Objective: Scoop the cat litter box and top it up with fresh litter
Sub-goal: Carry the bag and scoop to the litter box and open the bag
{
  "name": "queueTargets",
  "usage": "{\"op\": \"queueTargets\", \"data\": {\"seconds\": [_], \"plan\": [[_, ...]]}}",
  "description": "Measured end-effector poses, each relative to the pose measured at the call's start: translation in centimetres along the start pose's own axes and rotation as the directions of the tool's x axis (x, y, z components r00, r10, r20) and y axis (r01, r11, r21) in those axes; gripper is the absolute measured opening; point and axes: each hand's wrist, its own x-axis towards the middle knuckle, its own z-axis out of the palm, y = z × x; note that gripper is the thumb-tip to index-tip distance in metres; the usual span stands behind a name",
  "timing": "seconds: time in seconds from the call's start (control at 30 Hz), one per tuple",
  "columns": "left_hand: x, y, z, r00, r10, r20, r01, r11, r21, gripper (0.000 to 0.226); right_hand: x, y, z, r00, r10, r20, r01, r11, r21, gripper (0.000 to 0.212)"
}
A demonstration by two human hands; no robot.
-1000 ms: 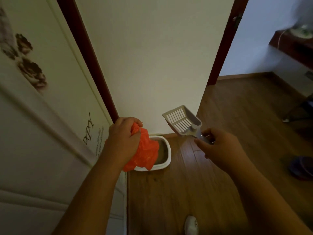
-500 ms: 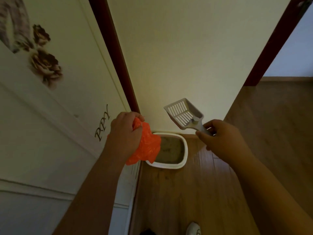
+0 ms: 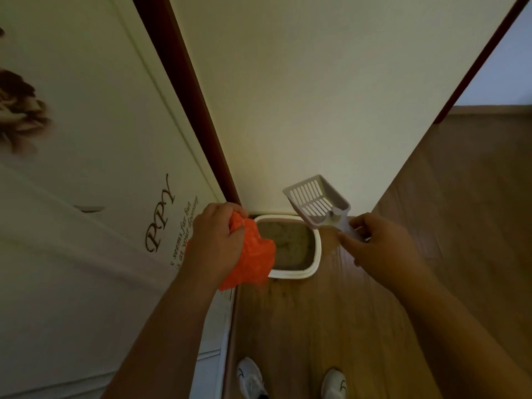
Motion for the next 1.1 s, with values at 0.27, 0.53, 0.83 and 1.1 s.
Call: {"op": "queueTargets", "data": {"seconds": [0.27,0.53,0.83,1.1], "plan": [[4.3,-6.1,3.9,0.998,-0.013,0.064,0.008,0.998,0.069,0.020,3.7,2.8,5.7,0.999,-0.001,0.032,0.001,1.000,-0.014,0.031],[4.7,-12.2,12.5,0.993,-0.076,0.088,0.070,0.995,0.069,0.033,8.0,10.2,12.6,0.990,0.071,0.121,-0.072,0.997,0.004,0.039],[5.9,-21.7,27.0,0.969,-0.123,0.215,0.109,0.991,0.074,0.022,12.6,22.3,22.8,0.984,0.119,0.134,-0.122,0.992,0.019,0.025],[8.4,-31.2,39.8,0.964,-0.083,0.252,0.072,0.996,0.052,0.016,17.1,34.9,33.5,0.971,0.221,0.085,-0.227,0.972,0.058,0.024]]}}
